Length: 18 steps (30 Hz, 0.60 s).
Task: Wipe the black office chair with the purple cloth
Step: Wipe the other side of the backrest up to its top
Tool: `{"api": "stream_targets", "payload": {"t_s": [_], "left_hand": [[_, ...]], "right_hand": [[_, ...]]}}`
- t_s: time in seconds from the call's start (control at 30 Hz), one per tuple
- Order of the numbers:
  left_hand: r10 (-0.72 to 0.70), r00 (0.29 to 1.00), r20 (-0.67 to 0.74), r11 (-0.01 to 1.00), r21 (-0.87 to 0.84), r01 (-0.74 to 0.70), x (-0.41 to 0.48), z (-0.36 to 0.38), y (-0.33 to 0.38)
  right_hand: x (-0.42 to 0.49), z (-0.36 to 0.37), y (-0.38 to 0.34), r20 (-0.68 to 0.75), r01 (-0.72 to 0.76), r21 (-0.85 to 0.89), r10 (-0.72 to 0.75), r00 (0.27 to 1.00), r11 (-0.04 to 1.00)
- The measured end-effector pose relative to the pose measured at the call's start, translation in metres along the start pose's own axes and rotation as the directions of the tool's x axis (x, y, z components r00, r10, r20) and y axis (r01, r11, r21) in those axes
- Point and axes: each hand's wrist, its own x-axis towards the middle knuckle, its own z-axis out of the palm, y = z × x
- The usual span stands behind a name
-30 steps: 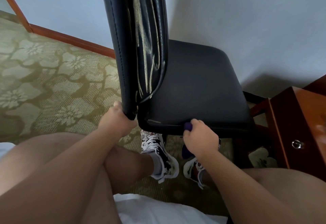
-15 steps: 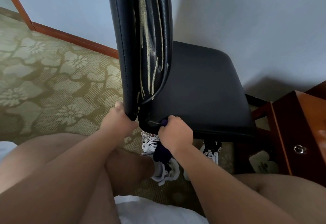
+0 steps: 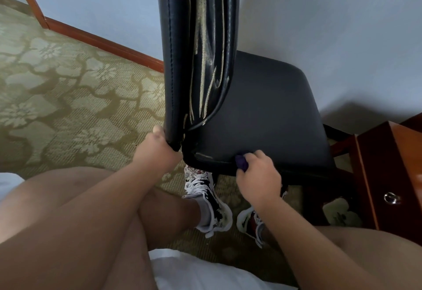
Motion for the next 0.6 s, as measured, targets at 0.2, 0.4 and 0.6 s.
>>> {"api": "stream_targets", "payload": {"t_s": [0.2,0.4,0.6], "left_hand": [[-0.014,0.999,-0.036,1.000,-0.024,0.014,-0.001,0.000,-0.001],[-0.032,0.999,-0.009,0.999,-0.017,0.032,0.004,-0.006,0.000],[-0.024,1.000,-0.015,0.999,-0.026,0.024,0.002,-0.005,0.001]], "right_hand": [[-0.005,0.020,-0.070,0.033,0.158,0.108,-0.162,0.986,0.981],[-0.004,0.014,-0.047,0.016,0.242,-0.011,-0.242,0.970,0.970],[-0.009,0.007,0.003,-0.036,0.108,-0.011,-0.109,0.993,0.994]]}}
